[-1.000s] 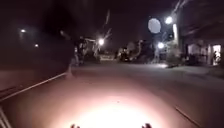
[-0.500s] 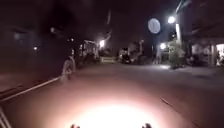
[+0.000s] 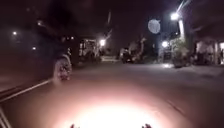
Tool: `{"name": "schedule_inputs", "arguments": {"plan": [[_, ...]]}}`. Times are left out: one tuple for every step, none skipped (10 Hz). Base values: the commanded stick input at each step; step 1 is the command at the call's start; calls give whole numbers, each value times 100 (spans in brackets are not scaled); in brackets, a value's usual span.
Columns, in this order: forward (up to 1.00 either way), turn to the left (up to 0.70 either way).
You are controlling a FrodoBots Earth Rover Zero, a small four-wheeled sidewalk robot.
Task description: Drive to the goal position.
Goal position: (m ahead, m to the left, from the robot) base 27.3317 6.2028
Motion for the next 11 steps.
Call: {"name": "schedule_inputs", "arguments": {"plan": [[70, 0], [70, 0], [70, 0], [70, 0], [70, 0], [70, 0], [70, 0], [70, 0], [70, 0], [70, 0], [70, 0]]}}
